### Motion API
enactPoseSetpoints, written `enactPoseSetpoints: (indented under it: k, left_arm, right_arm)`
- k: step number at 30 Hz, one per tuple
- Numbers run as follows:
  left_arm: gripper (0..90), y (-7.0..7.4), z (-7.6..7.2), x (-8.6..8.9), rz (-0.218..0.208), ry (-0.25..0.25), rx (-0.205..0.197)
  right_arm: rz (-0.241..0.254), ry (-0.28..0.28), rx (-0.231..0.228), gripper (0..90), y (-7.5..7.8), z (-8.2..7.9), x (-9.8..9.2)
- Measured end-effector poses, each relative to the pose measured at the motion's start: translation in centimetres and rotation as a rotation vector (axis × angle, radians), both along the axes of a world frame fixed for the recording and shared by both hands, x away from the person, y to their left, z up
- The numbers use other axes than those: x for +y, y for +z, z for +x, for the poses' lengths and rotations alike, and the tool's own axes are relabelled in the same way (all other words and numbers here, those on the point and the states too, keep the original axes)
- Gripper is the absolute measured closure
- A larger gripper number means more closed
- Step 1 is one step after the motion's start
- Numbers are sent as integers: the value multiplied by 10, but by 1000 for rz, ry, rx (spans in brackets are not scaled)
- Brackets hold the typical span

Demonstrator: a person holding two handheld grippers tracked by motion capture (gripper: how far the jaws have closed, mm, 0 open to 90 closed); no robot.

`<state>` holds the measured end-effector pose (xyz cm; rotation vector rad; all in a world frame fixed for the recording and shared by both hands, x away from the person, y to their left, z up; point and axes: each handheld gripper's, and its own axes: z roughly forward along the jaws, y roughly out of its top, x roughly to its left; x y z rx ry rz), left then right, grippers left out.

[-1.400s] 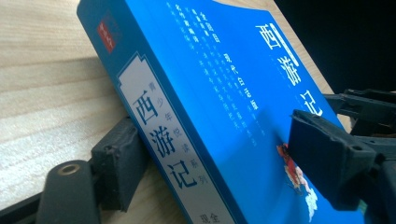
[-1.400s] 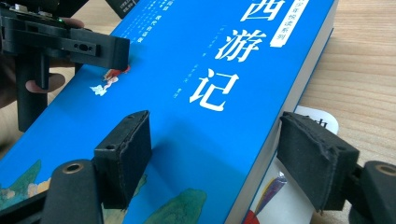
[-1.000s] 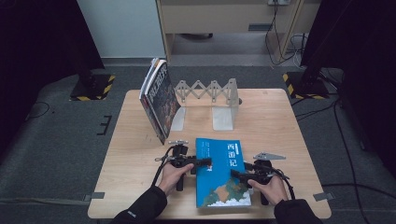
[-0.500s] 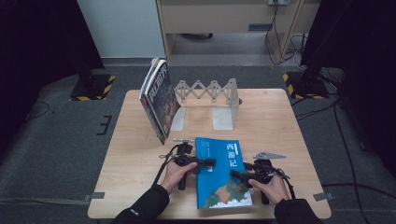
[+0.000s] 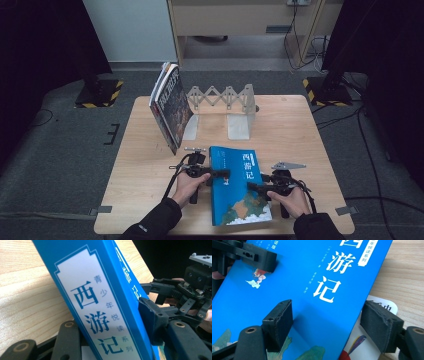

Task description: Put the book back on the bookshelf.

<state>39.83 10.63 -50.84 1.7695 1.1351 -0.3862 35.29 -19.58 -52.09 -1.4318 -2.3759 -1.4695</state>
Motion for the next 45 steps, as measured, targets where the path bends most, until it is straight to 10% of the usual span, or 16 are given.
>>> enactPoseSetpoints:
  k: [18, 45]
  left_arm:
    - [537, 19, -5, 2, 11, -13, -67]
    - [599, 75, -8, 10, -18, 18, -332]
  right_arm:
    - [51, -68, 26, 515, 12, 7, -7]
    - [120, -86, -206, 685, 55, 16, -6]
